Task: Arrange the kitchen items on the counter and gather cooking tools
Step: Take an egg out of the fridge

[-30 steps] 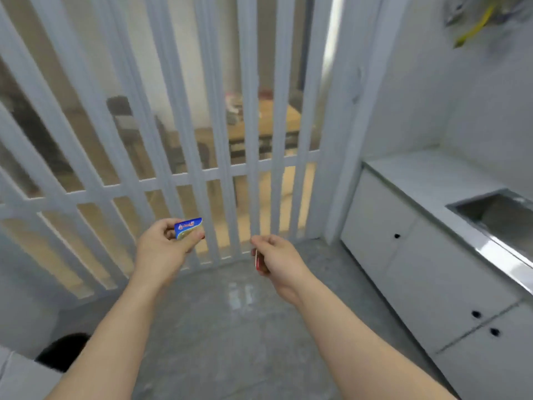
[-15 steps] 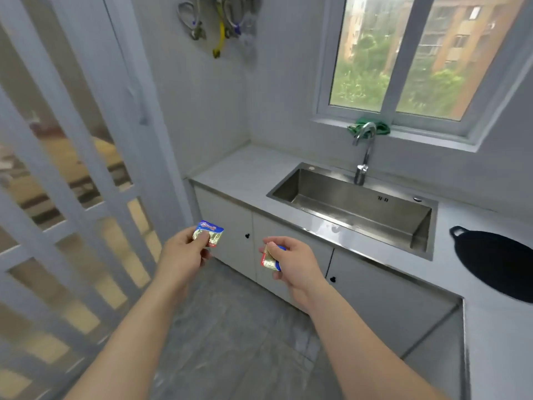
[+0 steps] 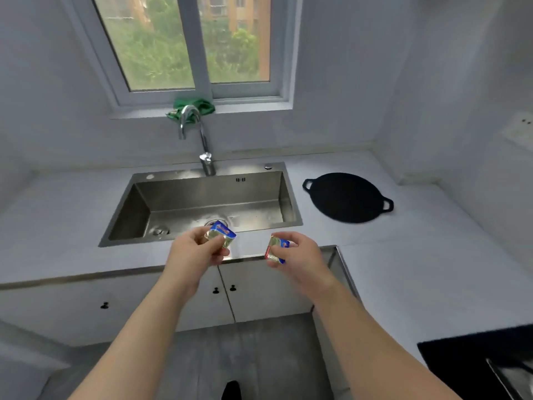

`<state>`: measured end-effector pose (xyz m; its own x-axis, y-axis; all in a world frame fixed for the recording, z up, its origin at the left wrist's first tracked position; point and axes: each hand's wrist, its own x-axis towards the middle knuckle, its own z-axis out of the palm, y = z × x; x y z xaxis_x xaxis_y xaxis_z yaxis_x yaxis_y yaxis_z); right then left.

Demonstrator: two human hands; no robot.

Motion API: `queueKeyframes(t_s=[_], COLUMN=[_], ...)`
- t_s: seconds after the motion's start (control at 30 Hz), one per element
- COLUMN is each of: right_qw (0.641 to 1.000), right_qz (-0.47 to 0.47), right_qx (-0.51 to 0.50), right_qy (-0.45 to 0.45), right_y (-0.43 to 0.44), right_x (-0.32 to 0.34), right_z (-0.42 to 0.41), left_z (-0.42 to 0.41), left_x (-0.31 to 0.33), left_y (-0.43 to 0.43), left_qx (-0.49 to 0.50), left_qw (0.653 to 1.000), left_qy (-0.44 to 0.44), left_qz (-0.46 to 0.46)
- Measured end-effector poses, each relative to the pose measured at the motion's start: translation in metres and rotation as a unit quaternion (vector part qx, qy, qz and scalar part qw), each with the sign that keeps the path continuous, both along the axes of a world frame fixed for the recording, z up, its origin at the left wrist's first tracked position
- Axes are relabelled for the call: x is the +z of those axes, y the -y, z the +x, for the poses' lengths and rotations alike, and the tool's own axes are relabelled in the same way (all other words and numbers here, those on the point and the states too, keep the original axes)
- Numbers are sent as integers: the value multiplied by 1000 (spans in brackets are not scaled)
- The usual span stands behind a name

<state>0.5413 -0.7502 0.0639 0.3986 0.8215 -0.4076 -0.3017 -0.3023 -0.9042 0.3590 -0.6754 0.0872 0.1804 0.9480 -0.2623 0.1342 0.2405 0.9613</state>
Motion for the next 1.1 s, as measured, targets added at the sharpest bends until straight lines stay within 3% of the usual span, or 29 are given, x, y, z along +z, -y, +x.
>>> queueKeyframes(t_s=[0.17, 0.3, 0.57, 0.9, 1.1], right_qw=[989, 960, 878, 814, 799], right_qz=[-42, -103, -193, -322, -386], right_qx=[-140, -253, -438, -481, -452], right_qy=[13, 53, 13, 42, 91], right_y=[-32, -28, 41, 136, 156], right_x=[-9, -24, -57, -132, -160], right_z=[46, 90, 177, 303, 360], left_z=[64, 133, 270, 396, 440], left_x=[-8, -19, -56, -121, -154], left_y=[-81, -115, -75, 7, 31], left_qx=[-135, -249, -440, -574, -606], left_qw=[990, 967, 891, 791, 747], left_qy=[-44, -62, -107, -210, -272], left_qz=[-16, -8, -10, 7, 33])
